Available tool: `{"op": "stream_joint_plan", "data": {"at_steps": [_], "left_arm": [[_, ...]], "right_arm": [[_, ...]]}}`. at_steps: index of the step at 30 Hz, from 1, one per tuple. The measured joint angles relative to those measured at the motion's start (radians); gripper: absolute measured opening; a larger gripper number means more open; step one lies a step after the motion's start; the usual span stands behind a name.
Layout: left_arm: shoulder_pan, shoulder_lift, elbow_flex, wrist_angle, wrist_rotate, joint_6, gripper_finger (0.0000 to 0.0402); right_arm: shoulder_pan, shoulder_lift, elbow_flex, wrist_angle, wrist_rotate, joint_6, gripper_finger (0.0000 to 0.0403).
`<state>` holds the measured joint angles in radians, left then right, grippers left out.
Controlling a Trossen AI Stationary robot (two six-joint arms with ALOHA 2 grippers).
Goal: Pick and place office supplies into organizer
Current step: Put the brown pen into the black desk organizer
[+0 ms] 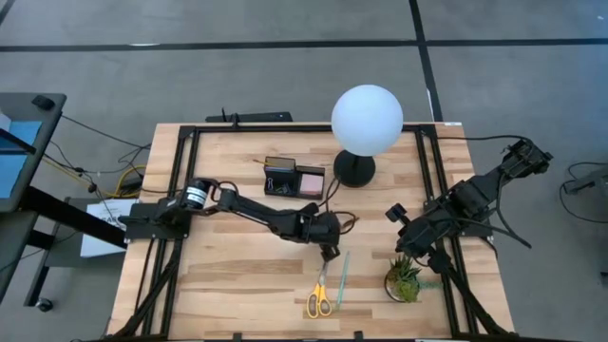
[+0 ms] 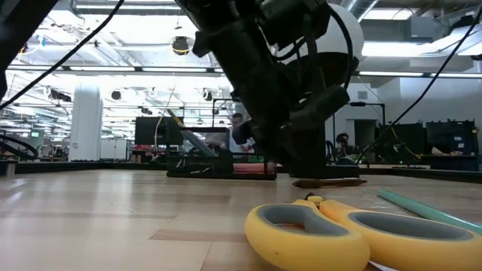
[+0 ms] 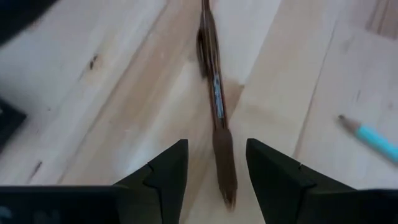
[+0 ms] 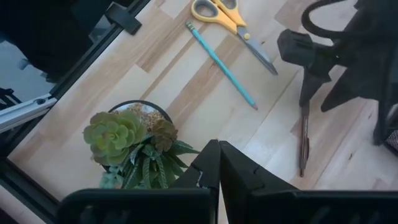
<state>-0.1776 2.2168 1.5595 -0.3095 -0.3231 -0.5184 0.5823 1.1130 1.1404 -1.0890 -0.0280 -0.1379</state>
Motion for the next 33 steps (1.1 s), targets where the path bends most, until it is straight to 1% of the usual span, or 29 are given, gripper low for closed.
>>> {"op": "stream_joint_plan", "data": {"at_steps": [4, 9, 11, 13, 16, 18, 20, 22, 24, 26, 28, 32, 33], "left_arm": [[0.006, 0.03, 0.002, 0.002, 0.036, -0.016, 0.0158], [0.001, 0.052, 0.003, -0.011, 0.029, -0.027, 0.0156], [-0.004, 0.054, 0.003, -0.019, 0.012, -0.041, 0.0146], [-0.006, 0.056, 0.003, -0.019, 0.008, -0.051, 0.0124], [-0.006, 0.056, 0.008, -0.023, 0.012, -0.058, 0.0072], [-0.006, 0.049, 0.035, -0.061, 0.018, -0.05, 0.0033], [-0.005, 0.049, 0.076, -0.126, 0.026, -0.034, 0.0016], [-0.005, 0.028, 0.121, -0.26, 0.042, -0.003, 0.0021], [-0.005, -0.004, 0.182, -0.404, 0.029, 0.02, 0.0031], [-0.005, -0.045, 0.251, -0.593, -0.024, 0.027, 0.0035], [0.0, -0.069, 0.329, -0.808, -0.073, 0.03, 0.003], [0.025, -0.076, 0.511, -1.205, -0.119, 0.051, 0.0014], [0.037, -0.079, 0.558, -1.273, -0.132, 0.049, 0.0014]], "right_arm": [[0.0, 0.0, 0.0, 0.001, 0.0, 0.0, 0.0], [0.0, 0.0, 0.0, 0.001, 0.002, 0.0, 0.0], [0.0, 0.0, 0.0, 0.001, 0.002, -0.001, 0.0], [0.0, 0.0, 0.0, 0.001, 0.002, 0.0, 0.0], [0.0, 0.0, 0.0, 0.001, 0.002, 0.0, 0.0], [0.0, 0.0, 0.0, 0.001, 0.002, 0.0, 0.0], [0.0, 0.0, 0.0, 0.001, 0.002, 0.0, 0.0], [0.0, 0.0, 0.0, 0.001, 0.002, 0.0, 0.0], [0.0, 0.0, 0.0, 0.0, 0.002, 0.003, 0.0], [0.0, 0.0, 0.0, -0.003, 0.002, 0.007, 0.0], [0.0, 0.0, 0.0, -0.003, 0.002, 0.007, 0.0], [0.0, 0.0, 0.0, -0.003, 0.002, 0.005, 0.0], [0.0, 0.0, -0.001, -0.002, 0.002, 0.002, 0.0]]}}
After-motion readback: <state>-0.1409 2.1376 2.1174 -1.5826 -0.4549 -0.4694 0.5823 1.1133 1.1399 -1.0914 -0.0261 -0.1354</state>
